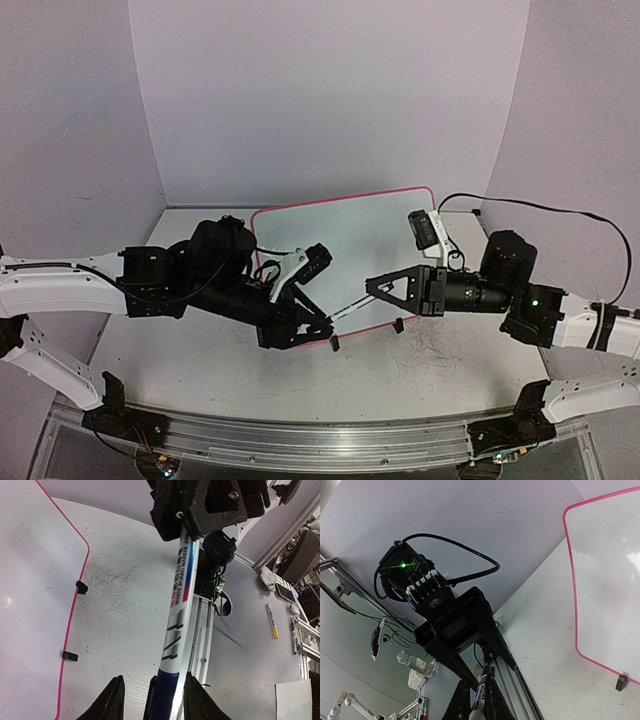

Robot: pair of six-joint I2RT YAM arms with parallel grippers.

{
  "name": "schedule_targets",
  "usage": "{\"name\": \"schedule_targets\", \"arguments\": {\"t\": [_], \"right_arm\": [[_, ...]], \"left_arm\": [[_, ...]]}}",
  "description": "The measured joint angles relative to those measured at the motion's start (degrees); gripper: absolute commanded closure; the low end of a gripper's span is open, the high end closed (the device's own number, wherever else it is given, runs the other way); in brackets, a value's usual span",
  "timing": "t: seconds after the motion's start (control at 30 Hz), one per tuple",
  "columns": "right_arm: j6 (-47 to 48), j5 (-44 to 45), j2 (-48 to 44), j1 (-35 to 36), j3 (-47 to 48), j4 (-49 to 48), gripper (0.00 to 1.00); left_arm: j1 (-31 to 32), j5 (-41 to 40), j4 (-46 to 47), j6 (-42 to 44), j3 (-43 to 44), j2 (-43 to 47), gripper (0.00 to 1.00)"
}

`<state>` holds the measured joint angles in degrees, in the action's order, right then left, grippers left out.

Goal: Write a sentence on the whiteboard
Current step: Open the pen cap from the whiteboard marker.

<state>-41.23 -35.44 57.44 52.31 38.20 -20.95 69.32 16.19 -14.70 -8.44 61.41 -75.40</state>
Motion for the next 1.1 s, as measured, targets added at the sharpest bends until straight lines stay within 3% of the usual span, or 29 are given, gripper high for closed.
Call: {"name": "schedule_targets", "arguments": {"t": [0.13,0.27,0.33,0.4,0.43,0.7,0.77,0.9,1.1], "right_arm": [[-0.05,0.02,-0.25,0.0,0.0,0.0,0.97],[-0.12,0.09,-0.25,-0.24,0.0,0.22,0.52],[0.91,-0.02,-0.2,-0.25,0.15,1.36,0.23],[2.07,-0.01,0.17,-0.24,0.84,3.56,0.04],[2.88,0.08,0.68,-0.24,1.54,4.93,0.02],[8.21,-0.58,3.51,-0.24,4.88,10.29,0.02],[8.9,-1.71,4.63,-0.24,5.99,10.73,0.09],[10.09,-5.72,9.09,-0.24,8.65,10.86,0.33],[11.01,-9.73,13.29,-0.28,9.48,11.37,0.45]], "left_arm": [[0.0,-0.38,0.24,0.92,0.0,0.0,0.84],[0.36,-0.37,0.42,3.28,0.0,-0.01,0.92],[0.5,-1.08,0.27,4.74,0.02,0.0,0.95],[0.36,-2.12,-0.07,6.4,0.03,0.0,0.97],[0.25,-2.55,-0.29,7.27,0.07,0.0,0.98],[0.11,-3.43,-2.36,13.14,0.47,0.0,1.0],[0.11,-3.5,-2.88,14.1,0.97,0.0,1.0],[0.11,-3.57,-3.07,15.16,1.68,0.0,1.0],[0.07,-3.85,-5.42,16.15,2.12,-0.61,1.0]]}}
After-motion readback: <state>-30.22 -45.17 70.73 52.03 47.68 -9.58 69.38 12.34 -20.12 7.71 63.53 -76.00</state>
